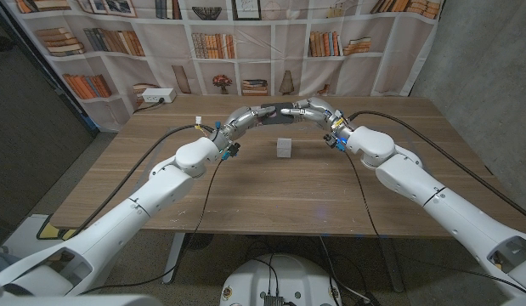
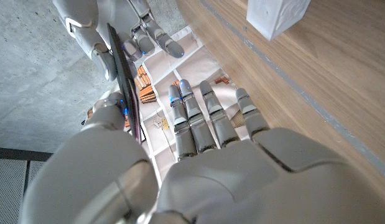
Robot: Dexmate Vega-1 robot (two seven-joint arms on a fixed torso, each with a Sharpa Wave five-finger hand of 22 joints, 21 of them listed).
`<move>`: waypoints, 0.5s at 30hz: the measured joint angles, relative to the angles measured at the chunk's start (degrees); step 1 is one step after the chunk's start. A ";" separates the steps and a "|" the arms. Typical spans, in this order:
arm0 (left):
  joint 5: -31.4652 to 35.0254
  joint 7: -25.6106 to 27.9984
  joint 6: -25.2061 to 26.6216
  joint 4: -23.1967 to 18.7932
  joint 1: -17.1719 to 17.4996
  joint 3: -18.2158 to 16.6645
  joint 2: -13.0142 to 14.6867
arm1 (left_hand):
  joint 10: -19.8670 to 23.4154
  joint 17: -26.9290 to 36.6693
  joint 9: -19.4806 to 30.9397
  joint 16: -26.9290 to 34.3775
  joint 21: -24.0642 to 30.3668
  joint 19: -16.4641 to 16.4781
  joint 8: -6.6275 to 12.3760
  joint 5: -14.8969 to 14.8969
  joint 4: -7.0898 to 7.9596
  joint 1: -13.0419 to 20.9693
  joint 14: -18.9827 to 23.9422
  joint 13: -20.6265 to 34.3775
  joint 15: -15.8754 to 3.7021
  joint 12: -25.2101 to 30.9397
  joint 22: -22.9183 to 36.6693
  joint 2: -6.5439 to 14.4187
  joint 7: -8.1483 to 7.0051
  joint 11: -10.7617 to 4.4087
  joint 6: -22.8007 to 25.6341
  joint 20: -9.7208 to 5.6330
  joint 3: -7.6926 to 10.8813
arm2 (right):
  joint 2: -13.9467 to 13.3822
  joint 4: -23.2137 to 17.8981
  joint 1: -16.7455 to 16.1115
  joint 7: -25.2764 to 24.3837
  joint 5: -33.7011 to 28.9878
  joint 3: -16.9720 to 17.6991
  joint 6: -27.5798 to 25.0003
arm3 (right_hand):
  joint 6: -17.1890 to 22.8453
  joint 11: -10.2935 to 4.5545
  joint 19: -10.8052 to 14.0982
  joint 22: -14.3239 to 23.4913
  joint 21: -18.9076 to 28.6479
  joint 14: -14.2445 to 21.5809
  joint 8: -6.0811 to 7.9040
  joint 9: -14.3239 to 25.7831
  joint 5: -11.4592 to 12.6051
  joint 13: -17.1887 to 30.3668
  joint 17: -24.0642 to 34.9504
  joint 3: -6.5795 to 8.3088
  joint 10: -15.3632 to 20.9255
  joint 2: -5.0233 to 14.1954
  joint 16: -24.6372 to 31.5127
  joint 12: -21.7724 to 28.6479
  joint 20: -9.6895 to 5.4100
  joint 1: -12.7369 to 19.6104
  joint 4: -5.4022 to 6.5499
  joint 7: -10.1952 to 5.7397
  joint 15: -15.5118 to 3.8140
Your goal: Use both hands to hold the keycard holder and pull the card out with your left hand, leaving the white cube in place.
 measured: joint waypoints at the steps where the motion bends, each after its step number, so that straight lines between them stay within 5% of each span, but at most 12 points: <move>1: -0.05 -0.03 0.18 0.00 0.00 0.00 0.00 | -0.10 0.00 -0.05 0.00 0.00 0.00 0.00 -0.17 -0.03 -0.14 -0.14 -0.12 0.14 0.00 0.00 -0.14 0.04 0.10 -0.04 0.00 -0.18 | 0.09 0.04 -0.12 0.00 0.00 0.06 0.00 | 0.00 0.00 -0.06 0.00 0.00 -0.11 -0.01 -0.02 0.00 -0.08 0.00 0.00 0.00 0.00 -0.31 0.00 0.06 0.00 0.00 0.00 -0.11; 15: -1.10 0.34 0.57 -1.54 0.94 -0.47 0.59 | 2.31 -0.16 -0.32 1.39 0.17 0.05 -0.06 -0.38 0.01 -0.28 1.81 -1.06 -0.75 1.34 -0.01 -0.26 0.81 0.44 2.94 0.00 -0.45 | 0.42 0.09 -0.89 -6.58 -5.07 0.32 1.25 | -0.11 0.06 -0.72 0.01 -0.49 -0.58 -0.12 0.10 -0.44 -0.36 -0.26 -0.48 -0.06 0.25 -0.83 -0.01 0.72 0.56 0.47 0.10 0.10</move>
